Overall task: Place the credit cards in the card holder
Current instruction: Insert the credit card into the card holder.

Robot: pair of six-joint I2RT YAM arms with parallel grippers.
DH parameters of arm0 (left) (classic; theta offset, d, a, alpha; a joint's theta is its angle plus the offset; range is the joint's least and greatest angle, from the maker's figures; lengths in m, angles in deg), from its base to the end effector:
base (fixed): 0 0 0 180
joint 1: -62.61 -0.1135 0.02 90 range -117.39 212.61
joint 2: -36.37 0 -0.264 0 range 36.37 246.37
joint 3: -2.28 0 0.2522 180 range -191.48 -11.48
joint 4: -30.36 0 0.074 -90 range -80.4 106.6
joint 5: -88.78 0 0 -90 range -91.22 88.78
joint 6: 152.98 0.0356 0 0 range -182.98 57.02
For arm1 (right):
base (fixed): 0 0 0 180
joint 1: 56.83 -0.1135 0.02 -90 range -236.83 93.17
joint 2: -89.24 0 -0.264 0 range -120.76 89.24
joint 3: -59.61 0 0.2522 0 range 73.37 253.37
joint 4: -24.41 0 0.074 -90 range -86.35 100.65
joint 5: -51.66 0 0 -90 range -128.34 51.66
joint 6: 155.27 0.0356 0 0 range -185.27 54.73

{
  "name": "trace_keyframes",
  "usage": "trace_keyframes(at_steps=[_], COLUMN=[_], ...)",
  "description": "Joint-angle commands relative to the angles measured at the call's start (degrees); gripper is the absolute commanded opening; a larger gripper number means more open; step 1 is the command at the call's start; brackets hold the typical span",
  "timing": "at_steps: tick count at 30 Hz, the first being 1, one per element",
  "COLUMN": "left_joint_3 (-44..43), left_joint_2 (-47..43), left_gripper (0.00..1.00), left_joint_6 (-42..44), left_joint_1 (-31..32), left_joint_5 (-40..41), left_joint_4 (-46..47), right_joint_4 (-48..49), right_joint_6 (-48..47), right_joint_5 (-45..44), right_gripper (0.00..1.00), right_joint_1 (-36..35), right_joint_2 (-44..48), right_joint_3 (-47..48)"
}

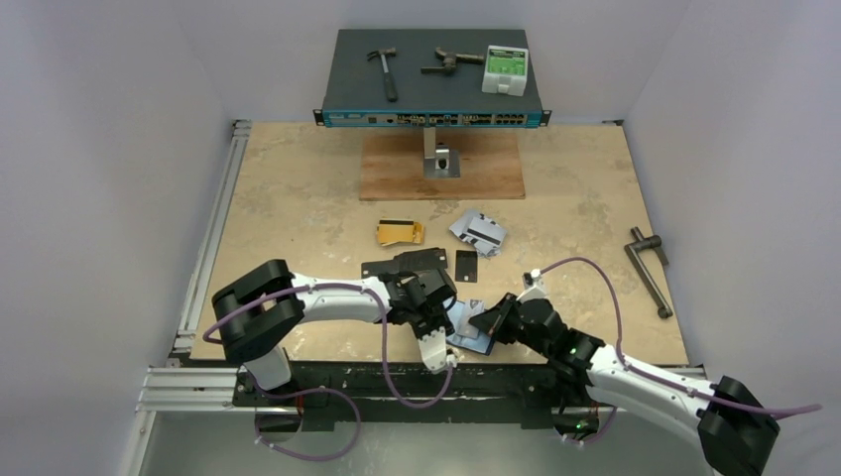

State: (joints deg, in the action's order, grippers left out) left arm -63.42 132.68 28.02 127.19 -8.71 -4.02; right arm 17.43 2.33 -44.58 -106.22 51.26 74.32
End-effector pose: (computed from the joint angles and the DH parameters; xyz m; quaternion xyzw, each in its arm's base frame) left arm 0.1299 -0.2840 0.1484 0.9551 0.1922 -0.0127 0.2249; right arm 0.0928 0.1023 0.1212 0.1638 0.8506 0.3994 0.3002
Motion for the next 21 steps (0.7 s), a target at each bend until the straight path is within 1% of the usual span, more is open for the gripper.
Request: trace_keyframes(at_steps=[1, 7, 13, 17, 21], left_joint_3=[0.16, -3.77, -6.06, -4.73, -4.39], left_joint_2=[1.86, 1.99, 1.39, 0.03, 0.45], left_gripper=[0.29, 0.29, 0.29, 0.30, 0.30], left_joint_6=[-10.12, -27.33, -39.79, -40.68, -40.51], left_joint_1=[1.98, 2.74, 2.84, 2.96, 3.23], left_joint_5=[-0.36, 1.01, 1.28, 0.46, 1.25], left_joint_4=[0.58, -3.00, -5.56, -4.64, -4.29], right_joint_4=[-5.84, -15.92, -18.37, -20.23, -16.67], right_joint_6=[-0.54, -2.96, -3.24, -2.41, -0.09], right_joint_5=[-1.46, -4.08, -1.06, -2.05, -2.29], right_gripper=[0.00, 0.00, 0.00, 0.00, 0.00], right_joint_1=[-0.07, -0.27, -0.81, -1.50, -1.50], right_joint_2=[1.02, 1.33, 1.10, 2.14, 4.48], right_joint_3=[1.39, 8.14, 9.93, 9.00, 5.94])
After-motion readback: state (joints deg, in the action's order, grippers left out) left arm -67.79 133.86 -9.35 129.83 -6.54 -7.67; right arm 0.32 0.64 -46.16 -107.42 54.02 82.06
